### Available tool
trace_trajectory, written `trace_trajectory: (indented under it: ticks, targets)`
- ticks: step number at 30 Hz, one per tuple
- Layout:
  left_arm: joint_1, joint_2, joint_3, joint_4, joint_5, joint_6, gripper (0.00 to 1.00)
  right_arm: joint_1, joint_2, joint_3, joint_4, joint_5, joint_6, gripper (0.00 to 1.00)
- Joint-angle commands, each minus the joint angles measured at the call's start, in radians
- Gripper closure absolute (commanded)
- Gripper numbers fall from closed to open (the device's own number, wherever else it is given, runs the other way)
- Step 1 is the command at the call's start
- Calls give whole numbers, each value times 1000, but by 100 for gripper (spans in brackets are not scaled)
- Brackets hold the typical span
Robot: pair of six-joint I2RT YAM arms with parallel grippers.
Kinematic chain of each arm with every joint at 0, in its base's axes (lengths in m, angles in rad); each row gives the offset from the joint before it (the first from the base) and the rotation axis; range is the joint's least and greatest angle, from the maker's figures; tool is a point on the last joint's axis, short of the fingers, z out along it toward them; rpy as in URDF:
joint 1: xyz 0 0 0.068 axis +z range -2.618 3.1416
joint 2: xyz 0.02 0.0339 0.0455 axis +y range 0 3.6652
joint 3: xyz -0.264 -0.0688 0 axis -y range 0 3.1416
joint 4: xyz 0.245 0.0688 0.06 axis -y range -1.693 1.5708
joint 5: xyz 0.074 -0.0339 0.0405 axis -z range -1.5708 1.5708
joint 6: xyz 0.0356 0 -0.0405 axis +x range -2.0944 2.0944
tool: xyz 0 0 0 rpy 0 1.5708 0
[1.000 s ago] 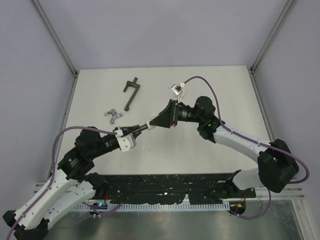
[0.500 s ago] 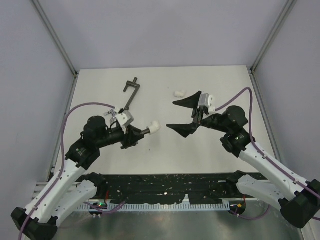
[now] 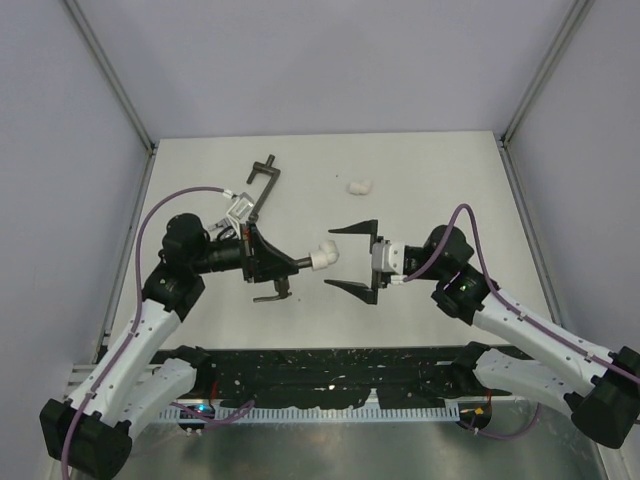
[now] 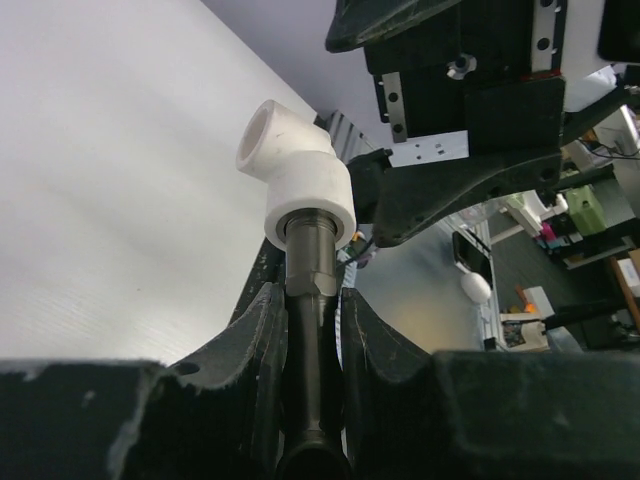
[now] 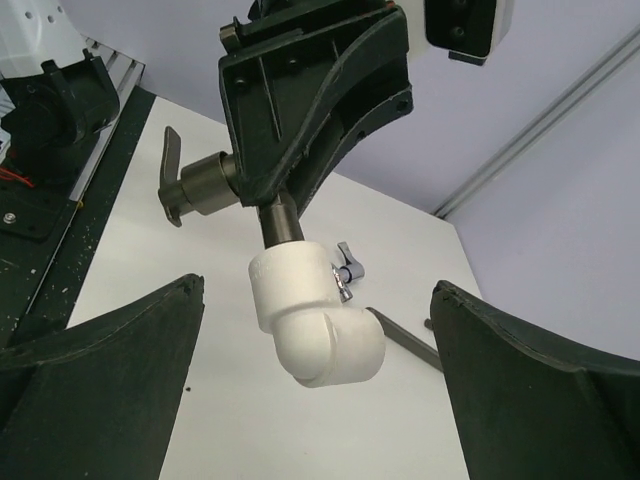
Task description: Install the water faucets
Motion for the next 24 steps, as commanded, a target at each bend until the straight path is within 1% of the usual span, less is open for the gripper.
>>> trace_trajectory:
  ticks: [1, 6, 10, 12, 16, 17, 18, 19, 20, 21, 22, 24]
  targets:
    - [1, -13, 74, 106, 101, -118, 100, 22, 26, 51, -38, 23, -118, 2]
    - [1, -5, 95, 123, 124, -172, 100, 58, 75, 77, -85, 27, -145, 6]
    - [3, 0, 103, 129, 126, -195, 100, 75, 98, 97, -91, 24, -135, 14]
    - [1, 3, 106, 130, 126, -204, 100, 78, 104, 108, -97, 18, -119, 20]
    - [3, 16, 114, 134, 135, -216, 100, 79, 109, 108, -79, 15, -86, 23]
    - [3, 18, 117, 135, 135, -215, 100, 79, 108, 108, -77, 15, -70, 25]
    - [1, 16, 117, 143, 135, -210, 100, 79, 109, 115, -81, 12, -60, 33]
    - [3, 15, 117, 146, 132, -204, 100, 79, 112, 119, -82, 1, -38, 37]
    - [3, 13, 118, 144, 131, -195, 100, 79, 114, 120, -68, -5, -6, 47]
    - [3, 13, 120, 137, 129, -178, 100, 79, 115, 120, -59, -13, 12, 51]
    - [3, 16, 124, 121, 127, -161, 100, 79, 117, 117, -40, -20, 41, 59]
    - [3, 23, 135, 89, 124, -123, 100, 79, 120, 116, -17, -39, 78, 60]
